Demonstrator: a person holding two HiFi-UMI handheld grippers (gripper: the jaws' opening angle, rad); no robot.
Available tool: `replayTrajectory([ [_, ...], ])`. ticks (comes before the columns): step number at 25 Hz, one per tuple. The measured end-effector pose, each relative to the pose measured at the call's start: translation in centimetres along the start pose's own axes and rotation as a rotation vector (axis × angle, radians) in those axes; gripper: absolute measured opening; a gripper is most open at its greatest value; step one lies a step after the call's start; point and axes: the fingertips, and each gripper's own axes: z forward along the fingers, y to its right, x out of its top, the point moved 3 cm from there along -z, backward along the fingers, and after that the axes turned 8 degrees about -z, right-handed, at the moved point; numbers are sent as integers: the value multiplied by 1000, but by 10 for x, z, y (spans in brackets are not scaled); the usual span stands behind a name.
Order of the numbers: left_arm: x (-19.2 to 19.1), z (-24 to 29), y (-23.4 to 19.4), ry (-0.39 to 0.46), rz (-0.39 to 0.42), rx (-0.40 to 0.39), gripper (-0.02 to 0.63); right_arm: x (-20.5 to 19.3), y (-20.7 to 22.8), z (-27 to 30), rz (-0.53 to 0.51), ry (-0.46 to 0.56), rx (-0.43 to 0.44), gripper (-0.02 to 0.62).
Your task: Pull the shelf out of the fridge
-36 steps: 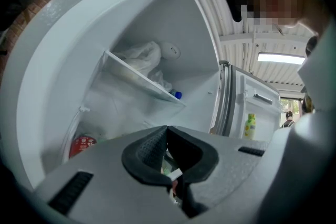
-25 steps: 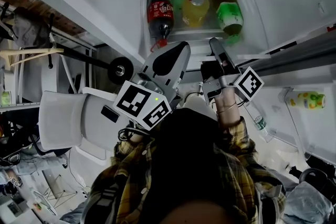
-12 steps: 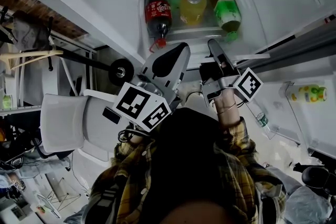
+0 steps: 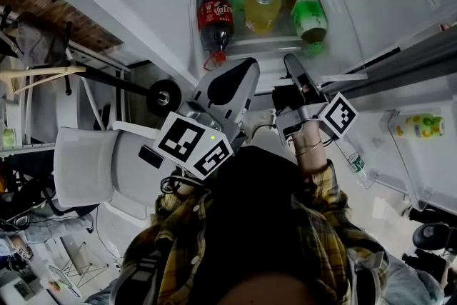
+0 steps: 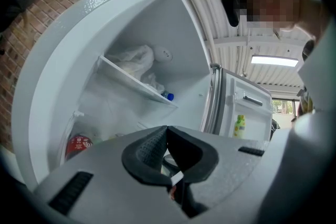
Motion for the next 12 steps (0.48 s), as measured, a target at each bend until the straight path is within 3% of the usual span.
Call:
replayTrajectory([
  [12, 2, -2, 1, 4, 1, -13, 3, -1, 0, 0, 5, 4, 1, 38],
])
